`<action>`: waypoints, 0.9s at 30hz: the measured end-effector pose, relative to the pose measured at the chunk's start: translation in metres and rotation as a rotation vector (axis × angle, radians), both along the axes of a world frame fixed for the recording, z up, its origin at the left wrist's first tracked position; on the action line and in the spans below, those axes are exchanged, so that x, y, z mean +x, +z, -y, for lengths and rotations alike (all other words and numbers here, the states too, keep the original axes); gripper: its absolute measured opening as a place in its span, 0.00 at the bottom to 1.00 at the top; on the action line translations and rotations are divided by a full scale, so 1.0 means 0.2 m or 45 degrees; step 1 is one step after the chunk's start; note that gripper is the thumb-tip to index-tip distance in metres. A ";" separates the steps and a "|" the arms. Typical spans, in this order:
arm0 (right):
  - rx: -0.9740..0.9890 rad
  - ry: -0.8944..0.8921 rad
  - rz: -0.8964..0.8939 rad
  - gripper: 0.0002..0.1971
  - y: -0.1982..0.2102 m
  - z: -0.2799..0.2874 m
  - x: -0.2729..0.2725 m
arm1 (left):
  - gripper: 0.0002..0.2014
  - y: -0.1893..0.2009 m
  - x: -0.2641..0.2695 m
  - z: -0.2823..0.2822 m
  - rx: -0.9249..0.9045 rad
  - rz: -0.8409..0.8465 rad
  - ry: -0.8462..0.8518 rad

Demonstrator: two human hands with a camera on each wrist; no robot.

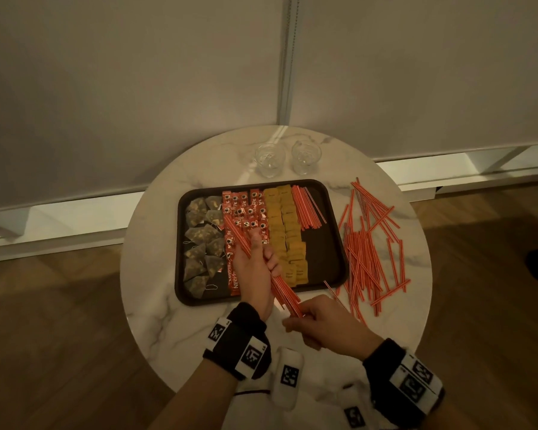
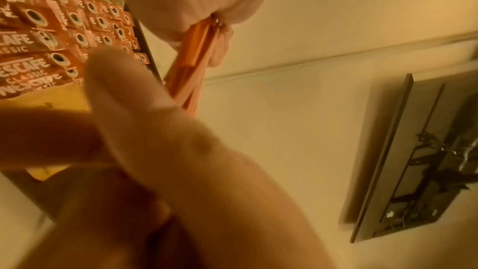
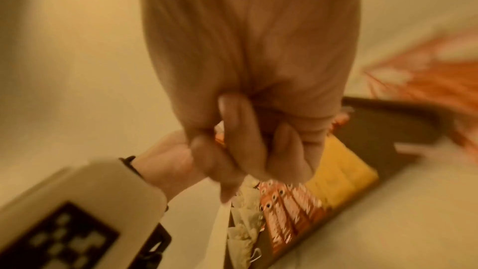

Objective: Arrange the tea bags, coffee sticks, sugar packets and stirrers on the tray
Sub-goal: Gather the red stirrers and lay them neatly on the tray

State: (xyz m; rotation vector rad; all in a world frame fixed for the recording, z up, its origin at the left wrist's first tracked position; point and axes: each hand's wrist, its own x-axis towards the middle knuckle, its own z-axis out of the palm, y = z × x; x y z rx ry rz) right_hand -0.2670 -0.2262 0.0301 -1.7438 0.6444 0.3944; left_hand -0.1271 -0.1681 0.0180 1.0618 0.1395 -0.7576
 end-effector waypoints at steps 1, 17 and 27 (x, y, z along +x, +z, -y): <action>0.042 -0.063 -0.008 0.19 -0.01 -0.01 0.01 | 0.12 0.00 0.00 0.00 0.009 0.017 0.029; 0.470 -0.040 -0.107 0.15 0.04 -0.03 0.08 | 0.09 0.07 -0.05 -0.05 0.148 0.212 -0.099; 0.519 -0.015 -0.112 0.07 0.07 -0.07 0.08 | 0.13 0.08 -0.09 -0.09 0.117 0.322 -0.343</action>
